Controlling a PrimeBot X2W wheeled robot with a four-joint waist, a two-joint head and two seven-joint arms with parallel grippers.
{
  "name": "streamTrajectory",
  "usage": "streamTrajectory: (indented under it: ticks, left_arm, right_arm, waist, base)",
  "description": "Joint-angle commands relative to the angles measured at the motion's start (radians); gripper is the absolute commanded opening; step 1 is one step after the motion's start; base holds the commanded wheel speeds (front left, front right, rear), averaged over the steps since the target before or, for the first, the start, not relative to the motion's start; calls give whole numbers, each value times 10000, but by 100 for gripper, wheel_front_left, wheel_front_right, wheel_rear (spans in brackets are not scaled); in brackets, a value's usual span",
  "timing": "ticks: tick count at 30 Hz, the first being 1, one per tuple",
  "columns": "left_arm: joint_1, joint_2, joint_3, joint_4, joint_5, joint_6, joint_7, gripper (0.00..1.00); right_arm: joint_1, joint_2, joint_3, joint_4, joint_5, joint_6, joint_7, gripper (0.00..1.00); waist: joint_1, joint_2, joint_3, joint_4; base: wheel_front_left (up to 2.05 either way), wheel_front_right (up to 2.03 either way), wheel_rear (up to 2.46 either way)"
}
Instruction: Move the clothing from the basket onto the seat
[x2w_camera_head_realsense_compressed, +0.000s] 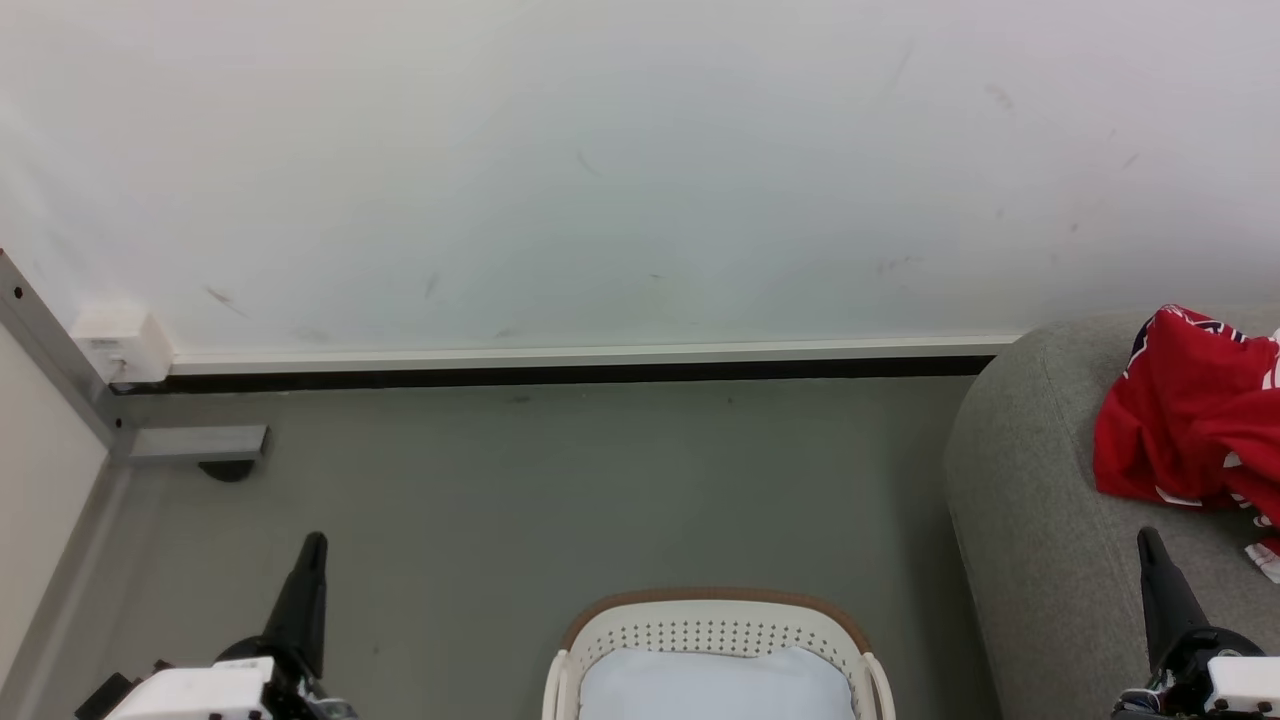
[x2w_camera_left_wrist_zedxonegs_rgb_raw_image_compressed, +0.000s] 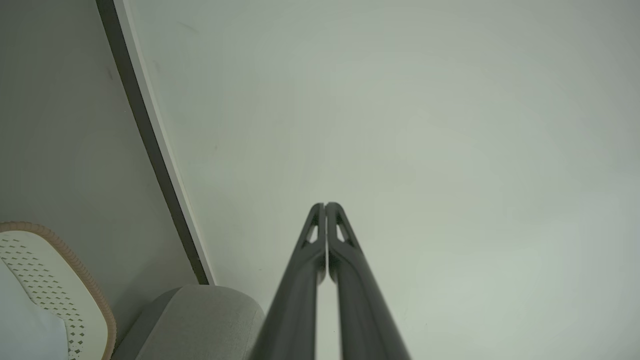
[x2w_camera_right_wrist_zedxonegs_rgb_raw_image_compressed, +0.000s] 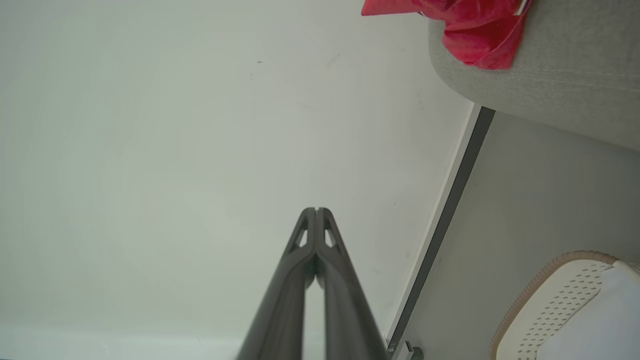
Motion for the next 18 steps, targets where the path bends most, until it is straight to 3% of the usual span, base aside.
streamTrajectory:
  ticks: [1,18]
  left_arm:
    - [-71,68,25,15,-136,-59,50,0]
    - [-71,68,24,14,-137,-59,50,0]
  right_arm:
    - [-80,10,-42,-48,-55,-21,33,0]
    - [-82,11,-50,-47,-66,-21,20,0]
  waist:
    - [0,-1,0,0]
    - [0,-1,0,0]
  base:
    - [0,0,0]
    - [0,0,0]
